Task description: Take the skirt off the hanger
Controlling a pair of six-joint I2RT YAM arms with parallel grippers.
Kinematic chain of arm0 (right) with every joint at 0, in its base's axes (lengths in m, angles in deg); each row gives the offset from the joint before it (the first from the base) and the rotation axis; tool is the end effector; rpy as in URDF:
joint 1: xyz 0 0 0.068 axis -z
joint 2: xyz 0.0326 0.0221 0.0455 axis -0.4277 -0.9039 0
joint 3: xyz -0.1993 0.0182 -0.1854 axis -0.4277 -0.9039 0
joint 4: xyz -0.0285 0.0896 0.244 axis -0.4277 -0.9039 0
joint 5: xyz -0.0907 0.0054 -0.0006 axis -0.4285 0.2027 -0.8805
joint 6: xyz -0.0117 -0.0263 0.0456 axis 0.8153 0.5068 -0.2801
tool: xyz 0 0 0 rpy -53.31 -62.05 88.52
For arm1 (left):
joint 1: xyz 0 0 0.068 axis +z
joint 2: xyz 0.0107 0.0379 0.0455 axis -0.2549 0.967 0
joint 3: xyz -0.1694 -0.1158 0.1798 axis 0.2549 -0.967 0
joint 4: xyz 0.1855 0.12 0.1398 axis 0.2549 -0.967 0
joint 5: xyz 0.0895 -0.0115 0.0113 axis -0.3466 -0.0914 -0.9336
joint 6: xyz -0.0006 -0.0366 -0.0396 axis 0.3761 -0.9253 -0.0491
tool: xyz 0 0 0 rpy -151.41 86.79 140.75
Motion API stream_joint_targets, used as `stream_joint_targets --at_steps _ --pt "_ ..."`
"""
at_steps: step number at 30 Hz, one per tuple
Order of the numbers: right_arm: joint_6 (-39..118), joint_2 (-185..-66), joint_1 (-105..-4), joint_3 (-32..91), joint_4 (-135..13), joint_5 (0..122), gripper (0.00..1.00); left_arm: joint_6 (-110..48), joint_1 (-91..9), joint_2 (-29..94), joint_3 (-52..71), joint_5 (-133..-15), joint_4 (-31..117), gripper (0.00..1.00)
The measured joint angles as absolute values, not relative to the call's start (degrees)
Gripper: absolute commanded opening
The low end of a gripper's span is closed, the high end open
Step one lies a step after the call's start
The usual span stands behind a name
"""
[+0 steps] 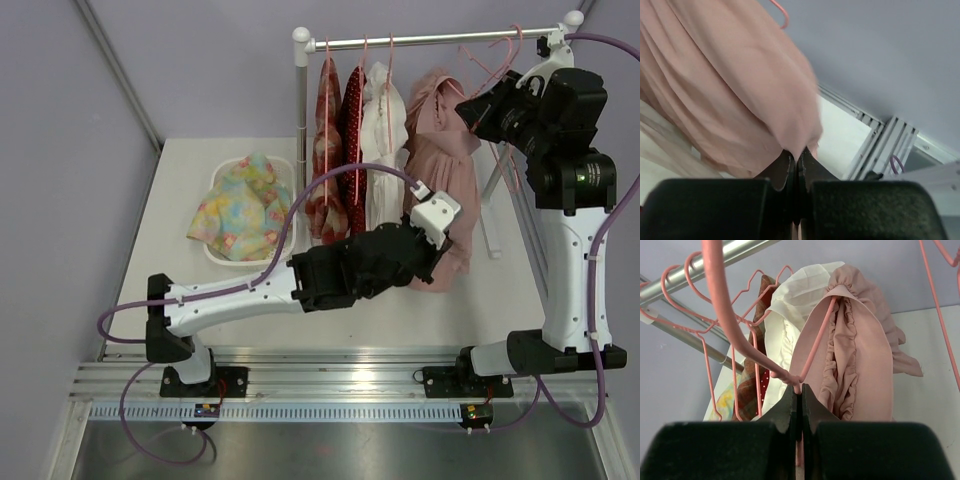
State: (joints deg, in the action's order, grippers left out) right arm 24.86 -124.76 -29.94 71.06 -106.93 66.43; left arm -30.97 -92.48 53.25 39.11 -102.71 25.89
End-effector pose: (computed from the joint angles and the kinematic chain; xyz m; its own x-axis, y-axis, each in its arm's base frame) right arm 0.2396 0.0272 0.5528 -0.2522 0.3411 -0.9055 -0.2161 0.8923 0.3963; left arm 0.0957 -0.3804 0.4430 -0.2039 0.0450 -0.9780 0.8165 0.5589 -0.1445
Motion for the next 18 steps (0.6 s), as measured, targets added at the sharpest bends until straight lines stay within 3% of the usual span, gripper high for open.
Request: stream_joint_targets --at_steps 9,18 --pt "24.79 -123.66 -30.73 70.73 -113.25 67.06 0.0 -26.32 -117.46 51.87 39.42 -125.2 19.02 0.0" --pt "24.51 -121.11 -31.25 68.74 -116.35 64.81 0.0 -28.96 -122.25 48.66 35.88 -133.09 14.52 0.0"
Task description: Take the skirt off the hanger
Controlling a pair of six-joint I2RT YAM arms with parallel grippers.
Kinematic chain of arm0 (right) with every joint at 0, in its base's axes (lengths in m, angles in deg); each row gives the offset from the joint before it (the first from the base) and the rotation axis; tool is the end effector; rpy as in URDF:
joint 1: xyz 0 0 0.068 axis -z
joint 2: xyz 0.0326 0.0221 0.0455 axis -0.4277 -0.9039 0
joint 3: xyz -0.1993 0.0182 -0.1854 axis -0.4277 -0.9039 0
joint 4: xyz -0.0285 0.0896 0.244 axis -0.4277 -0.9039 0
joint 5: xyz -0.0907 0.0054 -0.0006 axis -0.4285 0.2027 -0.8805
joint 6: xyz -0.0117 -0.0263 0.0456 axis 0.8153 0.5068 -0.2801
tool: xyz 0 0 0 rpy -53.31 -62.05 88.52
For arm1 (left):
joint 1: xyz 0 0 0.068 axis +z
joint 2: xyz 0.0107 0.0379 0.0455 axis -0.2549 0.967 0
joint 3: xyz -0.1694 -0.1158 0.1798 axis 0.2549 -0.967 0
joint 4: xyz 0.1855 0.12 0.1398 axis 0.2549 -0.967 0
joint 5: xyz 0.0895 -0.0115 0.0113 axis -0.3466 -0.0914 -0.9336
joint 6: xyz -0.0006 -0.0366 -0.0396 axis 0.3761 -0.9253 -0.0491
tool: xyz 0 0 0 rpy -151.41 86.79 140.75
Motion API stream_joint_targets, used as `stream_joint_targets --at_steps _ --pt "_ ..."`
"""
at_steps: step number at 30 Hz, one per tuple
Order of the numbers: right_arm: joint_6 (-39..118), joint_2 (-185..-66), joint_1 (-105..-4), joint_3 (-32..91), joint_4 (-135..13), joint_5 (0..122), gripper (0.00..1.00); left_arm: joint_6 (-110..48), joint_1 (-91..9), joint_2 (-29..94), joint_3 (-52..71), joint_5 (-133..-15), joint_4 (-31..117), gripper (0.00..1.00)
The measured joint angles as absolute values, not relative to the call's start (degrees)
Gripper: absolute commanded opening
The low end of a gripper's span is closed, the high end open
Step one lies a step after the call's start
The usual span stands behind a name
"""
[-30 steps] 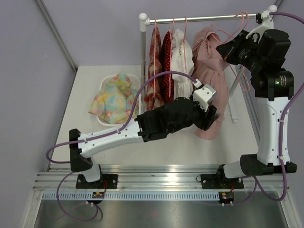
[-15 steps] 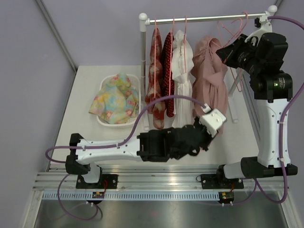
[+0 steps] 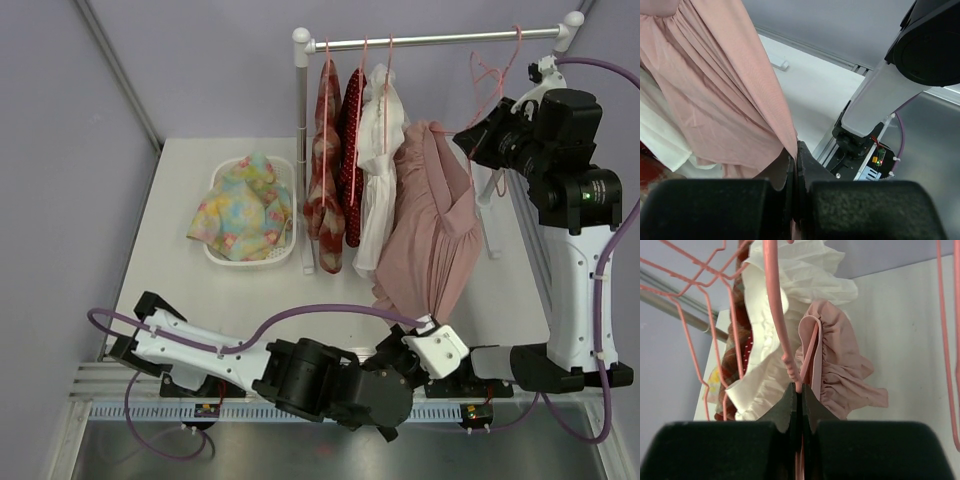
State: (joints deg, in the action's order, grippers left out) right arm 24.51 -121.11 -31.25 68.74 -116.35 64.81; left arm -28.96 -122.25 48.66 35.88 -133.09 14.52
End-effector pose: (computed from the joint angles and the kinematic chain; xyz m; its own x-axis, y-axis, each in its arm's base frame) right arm 0.2148 0.0291 0.5381 -0.3759 0.3310 -0.8655 -0.1534 0.8989 0.4104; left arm -0.0800 -0.3459 0.4355 -0.0404 0.2246 -0.9736 0.8260 0.5558 0.0940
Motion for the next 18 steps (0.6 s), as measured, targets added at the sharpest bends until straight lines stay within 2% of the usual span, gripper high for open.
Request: stream_joint_targets --at_steps 2,9,18 --pt "24.07 -119.66 -31.32 66.53 -116.2 61.79 0.0 -28.22 -122.71 51.02 39.53 -133.57 12.47 0.0" --pt "21.67 -113.5 -31.21 57.62 -111.15 53.75 0.0 -14.14 -122.86 67.11 66.56 -135.05 10.57 0.0" --pt "18.17 -112.17 -31.06 52.98 -105.88 46.23 0.0 -0.66 -118.36 74.25 82.91 -123.6 13.19 0.0"
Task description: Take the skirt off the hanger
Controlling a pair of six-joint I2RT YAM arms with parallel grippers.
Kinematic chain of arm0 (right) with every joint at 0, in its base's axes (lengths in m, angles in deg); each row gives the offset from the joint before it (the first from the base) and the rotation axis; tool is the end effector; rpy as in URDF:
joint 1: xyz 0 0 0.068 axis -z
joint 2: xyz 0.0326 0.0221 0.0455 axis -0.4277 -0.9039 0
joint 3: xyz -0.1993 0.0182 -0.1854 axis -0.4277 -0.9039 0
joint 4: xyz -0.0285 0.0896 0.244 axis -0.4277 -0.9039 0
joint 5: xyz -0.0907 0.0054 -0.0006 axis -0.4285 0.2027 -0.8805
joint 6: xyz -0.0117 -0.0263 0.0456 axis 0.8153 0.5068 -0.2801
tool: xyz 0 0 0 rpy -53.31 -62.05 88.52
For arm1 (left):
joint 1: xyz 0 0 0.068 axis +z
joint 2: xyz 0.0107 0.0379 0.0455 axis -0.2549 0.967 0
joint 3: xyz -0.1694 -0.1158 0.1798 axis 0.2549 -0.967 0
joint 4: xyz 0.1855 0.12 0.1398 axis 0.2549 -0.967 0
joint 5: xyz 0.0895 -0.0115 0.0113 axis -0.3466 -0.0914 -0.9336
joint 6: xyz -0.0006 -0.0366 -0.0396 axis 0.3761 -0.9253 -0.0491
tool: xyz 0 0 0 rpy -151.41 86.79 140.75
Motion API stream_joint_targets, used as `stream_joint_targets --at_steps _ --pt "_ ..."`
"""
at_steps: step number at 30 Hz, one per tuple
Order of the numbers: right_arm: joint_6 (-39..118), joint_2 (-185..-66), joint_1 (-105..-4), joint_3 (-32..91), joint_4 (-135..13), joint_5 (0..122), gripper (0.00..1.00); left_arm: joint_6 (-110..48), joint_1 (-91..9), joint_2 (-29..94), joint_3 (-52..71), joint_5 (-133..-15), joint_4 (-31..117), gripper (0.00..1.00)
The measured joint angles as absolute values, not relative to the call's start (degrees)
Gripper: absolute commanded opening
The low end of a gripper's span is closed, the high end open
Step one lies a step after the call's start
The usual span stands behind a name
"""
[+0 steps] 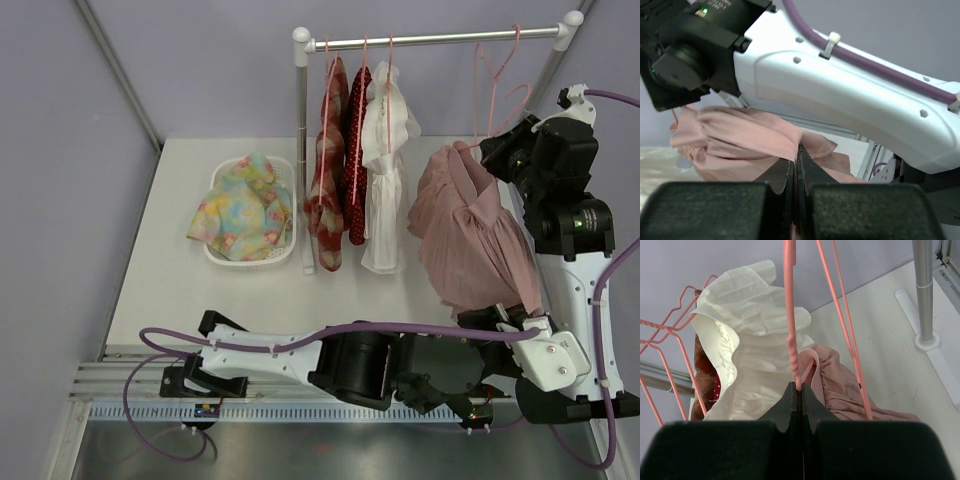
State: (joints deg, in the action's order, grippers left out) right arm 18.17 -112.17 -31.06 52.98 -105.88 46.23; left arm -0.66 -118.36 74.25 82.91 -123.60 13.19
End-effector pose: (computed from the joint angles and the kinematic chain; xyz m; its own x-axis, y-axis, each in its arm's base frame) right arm 0.2017 0.0155 0.5123 -0.1889 0.4543 -0.8706 0.1341 0.8902 0.4354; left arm -0.0776 -0.4213 0.5197 0.2789 0.1358 -0.9507 0.8387 0.4476 0.3101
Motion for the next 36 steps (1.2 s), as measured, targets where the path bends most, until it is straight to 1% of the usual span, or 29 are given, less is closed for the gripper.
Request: stream_joint_targets --at_steps 4,7,10,12,15,17,20,22,24,27,31,32,33,34,35,36 --pt "16.88 -112.41 -31.06 51.47 -105.56 45.66 0.0 -1.97 -117.79 74.28 83.02 -116.17 10.76 0.0" --pt "17.23 -114.97 -31.08 53.27 -106.69 45.66 0.0 -5.38 -117.72 74.06 81.53 -111.78 6.83 0.0" --pt "18.85 -121.15 -31.17 60.5 -110.02 45.55 0.0 -9.68 -117.44 70.19 69.47 -109.31 7.13 0.0" --pt "20.07 -126.55 -31.23 67.69 -113.78 45.44 0.0 -12.79 -117.26 66.1 57.49 -109.37 9.6 0.0" --pt "21.12 -134.59 -31.32 80.83 -119.5 45.51 0.0 -17.9 -117.22 63.04 45.03 -109.24 13.71 0.0" --pt "21.29 -141.46 -31.32 92.08 -123.0 45.73 0.0 -20.81 -117.26 61.64 38.35 -109.26 16.97 0.0" --pt "21.19 -145.35 -31.32 98.93 -124.64 46.17 0.0 -25.0 -117.44 61.07 31.48 -108.15 19.94 0.0" --pt "20.38 -145.96 -31.17 100.3 -121.16 45.64 0.0 -27.91 -119.17 62.58 29.58 -103.65 18.7 0.0" --pt "20.09 -146.0 -30.93 101.4 -118.32 45.25 0.0 -30.03 -121.98 66.8 31.33 -100.63 15.61 0.0" --pt "19.63 -145.78 -30.88 102.38 -115.11 45.25 0.0 -31.43 -125.55 74.8 36.07 -98.49 10.7 0.0" --pt "18.65 -145.24 -30.88 101.42 -113.51 45.51 0.0 -32.5 -126.47 77.03 34.83 -98.51 6.65 0.01" --pt "18.37 -144.71 -30.88 100.39 -113.29 45.73 0.0 -32.87 -126.16 76.81 34.78 -99.6 6.06 0.19" --pt "18.13 -143.86 -30.88 98.58 -112.94 45.93 0.0 -33.0 -125.7 76.37 34.8 -101.13 5.74 0.69" --pt "17.93 -143.1 -30.88 97.13 -112.86 45.99 0.0 -33.2 -125.35 75.76 34.85 -102.47 5.3 0.93" --pt "17.75 -141.59 -30.88 94.51 -112.35 46.32 0.0 -33.62 -124.91 74.73 35.11 -104.83 4.16 0.99" --pt "17.62 -140.54 -30.88 92.81 -112.31 46.43 0.0 -33.92 -124.56 73.34 35.35 -106.9 3.35 0.99"
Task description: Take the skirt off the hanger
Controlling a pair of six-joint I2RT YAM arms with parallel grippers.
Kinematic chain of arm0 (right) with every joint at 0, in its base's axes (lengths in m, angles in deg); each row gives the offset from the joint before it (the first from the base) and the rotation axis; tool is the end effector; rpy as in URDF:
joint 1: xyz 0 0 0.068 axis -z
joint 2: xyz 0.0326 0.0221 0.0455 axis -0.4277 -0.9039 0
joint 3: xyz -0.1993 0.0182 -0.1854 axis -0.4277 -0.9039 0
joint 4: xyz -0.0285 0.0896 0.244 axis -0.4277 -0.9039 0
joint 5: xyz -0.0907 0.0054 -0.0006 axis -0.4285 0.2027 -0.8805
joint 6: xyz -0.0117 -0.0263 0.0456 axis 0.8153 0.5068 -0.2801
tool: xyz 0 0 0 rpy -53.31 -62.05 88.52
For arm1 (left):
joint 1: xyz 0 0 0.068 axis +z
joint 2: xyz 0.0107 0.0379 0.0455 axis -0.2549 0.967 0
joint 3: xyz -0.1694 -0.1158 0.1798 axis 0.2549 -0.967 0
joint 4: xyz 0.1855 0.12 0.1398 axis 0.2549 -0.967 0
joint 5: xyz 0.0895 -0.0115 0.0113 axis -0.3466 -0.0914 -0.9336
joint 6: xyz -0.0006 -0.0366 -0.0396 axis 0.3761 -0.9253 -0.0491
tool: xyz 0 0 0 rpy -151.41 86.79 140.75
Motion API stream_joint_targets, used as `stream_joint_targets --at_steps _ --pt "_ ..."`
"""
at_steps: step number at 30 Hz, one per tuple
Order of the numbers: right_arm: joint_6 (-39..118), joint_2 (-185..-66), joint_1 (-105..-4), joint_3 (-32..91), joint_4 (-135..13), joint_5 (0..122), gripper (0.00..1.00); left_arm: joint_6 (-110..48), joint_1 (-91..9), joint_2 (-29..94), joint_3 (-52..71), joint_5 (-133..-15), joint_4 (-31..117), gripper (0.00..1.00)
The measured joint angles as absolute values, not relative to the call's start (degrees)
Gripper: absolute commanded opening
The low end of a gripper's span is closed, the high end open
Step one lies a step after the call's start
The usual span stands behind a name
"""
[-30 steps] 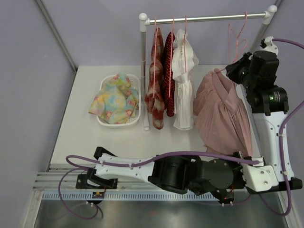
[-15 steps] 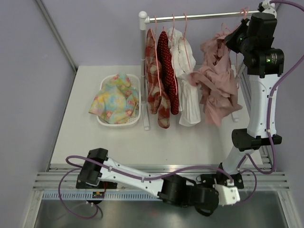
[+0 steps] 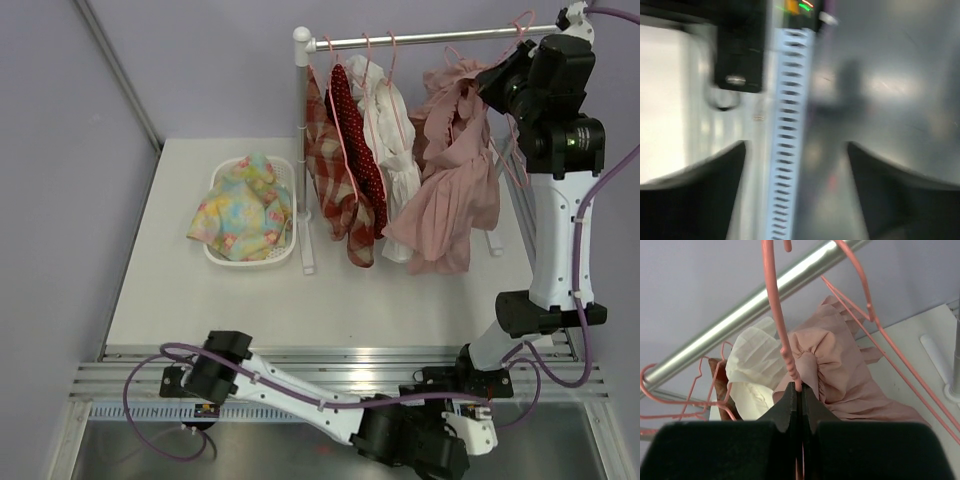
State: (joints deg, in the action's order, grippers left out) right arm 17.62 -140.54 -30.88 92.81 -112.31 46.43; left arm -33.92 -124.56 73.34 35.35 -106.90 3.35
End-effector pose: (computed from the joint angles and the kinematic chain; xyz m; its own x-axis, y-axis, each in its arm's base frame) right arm 0.2919 0.0238 0.5718 -0.1117 0.4708 -0.8751 0.0961 0.8816 0.4621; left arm -0.1378 -0.4269 0.2435 0.0343 0.7731 -0.6333 0.9747 0.1141 0.1921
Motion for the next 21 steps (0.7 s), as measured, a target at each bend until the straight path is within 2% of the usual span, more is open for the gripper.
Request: stream_joint_targets --at_steps 3,7,12,16,21 --pt "17.4 -135.66 -30.88 85.88 -111.17 47.74 0.0 -33.03 -122.84 65.49 34.8 -112.54 4.27 0.99" --pt "17.34 -129.46 -30.88 79.45 -109.67 50.45 0.0 -30.53 -117.77 46.54 30.89 -112.98 11.77 0.99" --pt "17.36 -124.12 -30.88 76.04 -108.44 55.39 0.0 -27.95 -99.63 27.31 30.28 -105.02 22.81 0.99" --pt "17.14 -122.64 -30.88 74.62 -107.81 59.5 0.0 -26.88 -89.66 24.07 32.36 -92.67 28.68 0.99" --pt "15.76 -122.66 -30.88 72.57 -107.28 62.86 0.0 -27.34 -81.05 30.32 32.86 -76.02 34.17 0.99"
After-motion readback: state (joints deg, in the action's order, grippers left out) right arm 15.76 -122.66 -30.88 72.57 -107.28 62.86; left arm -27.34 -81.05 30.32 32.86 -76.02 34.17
